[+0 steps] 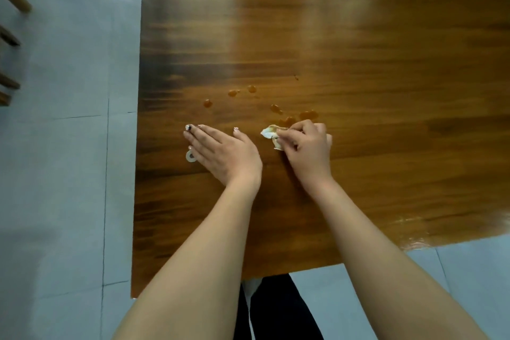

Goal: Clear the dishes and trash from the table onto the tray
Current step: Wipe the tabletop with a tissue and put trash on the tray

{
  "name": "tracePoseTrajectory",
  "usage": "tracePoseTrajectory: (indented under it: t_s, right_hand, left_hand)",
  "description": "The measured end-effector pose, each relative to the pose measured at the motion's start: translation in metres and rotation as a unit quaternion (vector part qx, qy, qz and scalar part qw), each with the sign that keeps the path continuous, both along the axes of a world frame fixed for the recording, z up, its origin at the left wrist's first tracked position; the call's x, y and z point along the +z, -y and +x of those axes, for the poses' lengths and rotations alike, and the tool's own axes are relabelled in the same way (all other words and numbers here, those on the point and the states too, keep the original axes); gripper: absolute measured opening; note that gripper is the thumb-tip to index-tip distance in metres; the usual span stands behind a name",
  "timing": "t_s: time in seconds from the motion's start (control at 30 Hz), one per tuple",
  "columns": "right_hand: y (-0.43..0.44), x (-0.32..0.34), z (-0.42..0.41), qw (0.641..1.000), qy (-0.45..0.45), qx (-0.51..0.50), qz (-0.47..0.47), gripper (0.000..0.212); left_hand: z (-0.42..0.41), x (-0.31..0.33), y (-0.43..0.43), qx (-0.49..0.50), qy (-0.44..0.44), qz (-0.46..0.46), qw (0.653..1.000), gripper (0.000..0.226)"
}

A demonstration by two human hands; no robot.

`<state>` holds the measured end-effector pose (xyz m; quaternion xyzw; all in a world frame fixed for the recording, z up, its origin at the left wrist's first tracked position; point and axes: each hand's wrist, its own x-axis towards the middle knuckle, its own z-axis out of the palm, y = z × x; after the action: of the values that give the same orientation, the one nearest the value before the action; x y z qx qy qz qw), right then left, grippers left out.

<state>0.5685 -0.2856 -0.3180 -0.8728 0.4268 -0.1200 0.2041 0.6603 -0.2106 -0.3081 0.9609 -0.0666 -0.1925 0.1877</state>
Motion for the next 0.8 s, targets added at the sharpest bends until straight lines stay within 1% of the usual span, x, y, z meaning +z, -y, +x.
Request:
tracePoseTrajectory:
  t_s: [0.17, 0.27, 0.4, 0.67, 0.8]
  right_hand:
    - [0.019, -0.004, 0.018, 1.0, -0.01, 0.004, 0.007, 0.015]
    - [0.037, -0.003, 0.038, 1.0, -0.014, -0.001, 0.003, 0.016]
    - [0.052, -0.003, 0.057, 1.0, -0.017, -0.006, 0.001, 0.017]
    - [0.025, -0.011, 0.021, 0.999, 0.022, -0.011, -0.021, 0.01]
    - [0.035, -0.013, 0.033, 0.999, 0.027, -0.008, -0.042, 0.009]
  left_hand:
    - [-0.003, -0.012, 0.011, 0.009, 0.022, 0.037, 0.999, 0.071]
    - [-0.005, -0.018, 0.013, 0.006, 0.045, 0.057, 0.997, 0.072]
    - [-0.006, -0.021, 0.016, 0.006, 0.055, 0.083, 0.995, 0.073]
    - [-0.005, -0.022, 0.019, 0.006, 0.058, 0.099, 0.993, 0.073]
    - [-0.004, -0.023, 0.02, 0.007, 0.065, 0.103, 0.993, 0.073]
